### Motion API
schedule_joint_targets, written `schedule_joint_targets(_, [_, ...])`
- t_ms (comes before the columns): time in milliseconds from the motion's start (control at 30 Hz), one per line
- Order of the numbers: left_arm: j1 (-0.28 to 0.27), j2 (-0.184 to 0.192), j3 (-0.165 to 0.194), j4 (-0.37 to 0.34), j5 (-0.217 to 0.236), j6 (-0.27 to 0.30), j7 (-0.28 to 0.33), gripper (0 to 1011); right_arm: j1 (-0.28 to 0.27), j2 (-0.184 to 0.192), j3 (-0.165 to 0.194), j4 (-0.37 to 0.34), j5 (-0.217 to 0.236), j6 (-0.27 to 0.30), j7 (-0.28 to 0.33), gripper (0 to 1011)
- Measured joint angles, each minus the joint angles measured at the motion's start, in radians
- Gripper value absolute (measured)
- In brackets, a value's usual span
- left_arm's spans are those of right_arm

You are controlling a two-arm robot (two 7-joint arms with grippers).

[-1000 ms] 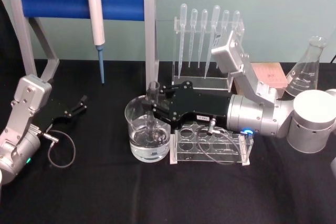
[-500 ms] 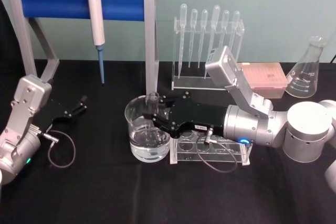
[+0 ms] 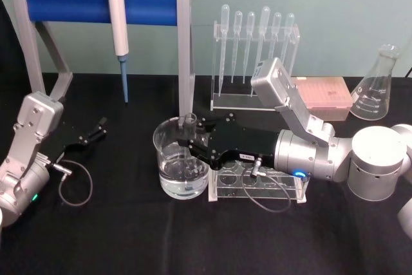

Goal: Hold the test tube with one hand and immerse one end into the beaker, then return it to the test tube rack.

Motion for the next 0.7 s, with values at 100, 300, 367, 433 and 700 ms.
schedule_joint_targets(100, [0.0,0.0,0.0,0.0,0.0,0.0,0.0,1000,0.001,0.0,-0.001,0.0,0.0,-0.001,0.0,241])
schedule_joint_targets(300, [0.0,0.0,0.0,0.0,0.0,0.0,0.0,1000,0.002,0.001,-0.001,0.0,0.001,-0.003,0.001,241])
schedule_joint_targets(367, [0.0,0.0,0.0,0.0,0.0,0.0,0.0,1000,0.002,0.001,-0.002,0.0,0.001,-0.004,0.001,241])
schedule_joint_targets(433, [0.0,0.0,0.0,0.0,0.0,0.0,0.0,1000,0.002,0.001,-0.002,0.0,0.002,-0.004,0.001,241])
schedule_joint_targets(700, [0.0,0.0,0.0,0.0,0.0,0.0,0.0,1000,0.003,0.001,-0.003,0.0,0.002,-0.005,0.002,241])
